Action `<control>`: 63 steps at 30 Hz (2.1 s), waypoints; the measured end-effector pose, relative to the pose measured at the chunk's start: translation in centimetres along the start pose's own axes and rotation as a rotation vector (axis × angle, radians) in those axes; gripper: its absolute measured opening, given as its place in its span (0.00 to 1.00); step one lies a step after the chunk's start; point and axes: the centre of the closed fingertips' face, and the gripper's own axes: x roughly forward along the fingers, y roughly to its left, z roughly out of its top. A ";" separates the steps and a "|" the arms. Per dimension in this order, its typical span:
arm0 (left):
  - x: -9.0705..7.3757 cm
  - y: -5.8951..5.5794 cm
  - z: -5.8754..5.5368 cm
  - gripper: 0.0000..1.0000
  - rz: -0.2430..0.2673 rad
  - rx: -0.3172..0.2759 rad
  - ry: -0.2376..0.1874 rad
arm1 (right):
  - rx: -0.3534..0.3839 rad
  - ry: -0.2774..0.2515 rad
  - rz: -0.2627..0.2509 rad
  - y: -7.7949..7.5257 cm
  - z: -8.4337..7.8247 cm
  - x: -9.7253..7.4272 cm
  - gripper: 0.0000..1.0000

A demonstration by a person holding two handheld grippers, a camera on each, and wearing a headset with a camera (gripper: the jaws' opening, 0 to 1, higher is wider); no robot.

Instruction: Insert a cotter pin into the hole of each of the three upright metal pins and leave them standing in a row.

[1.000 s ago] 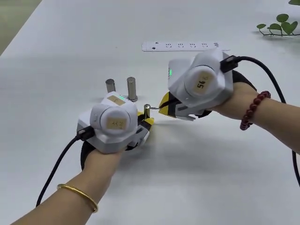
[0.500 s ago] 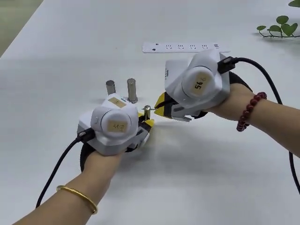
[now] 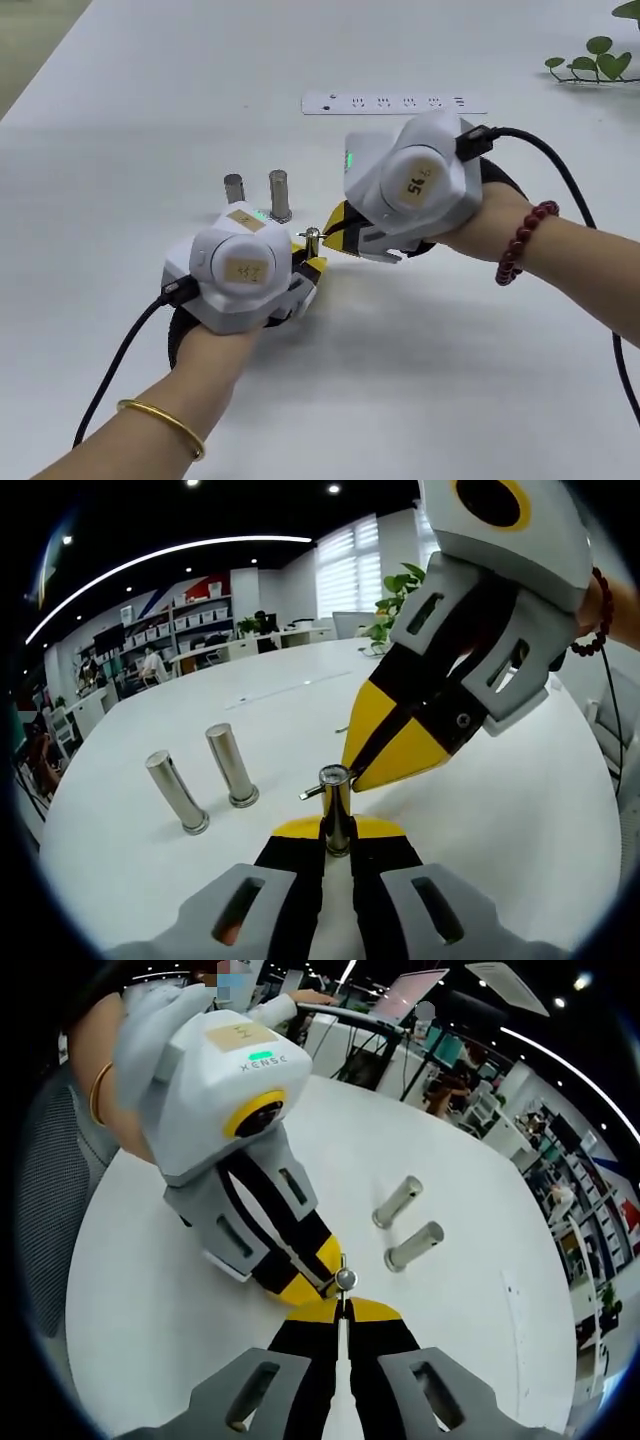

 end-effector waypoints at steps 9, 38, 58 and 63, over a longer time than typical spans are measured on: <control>0.0 0.0 0.0 0.06 0.005 0.007 0.001 | 0.062 -0.038 0.007 0.0 0.1 -0.5 0.00; 0.0 0.1 0.0 0.06 0.025 0.012 -0.003 | 0.063 -0.021 0.004 0.5 -0.2 -1.0 0.00; 0.0 0.0 0.0 0.05 0.034 0.015 -0.002 | 0.347 -0.090 -0.037 -0.4 -1.1 -1.9 0.06; 0.0 0.1 0.0 0.05 0.034 0.011 0.000 | 0.380 -0.092 -0.064 -0.7 -1.8 -2.5 0.07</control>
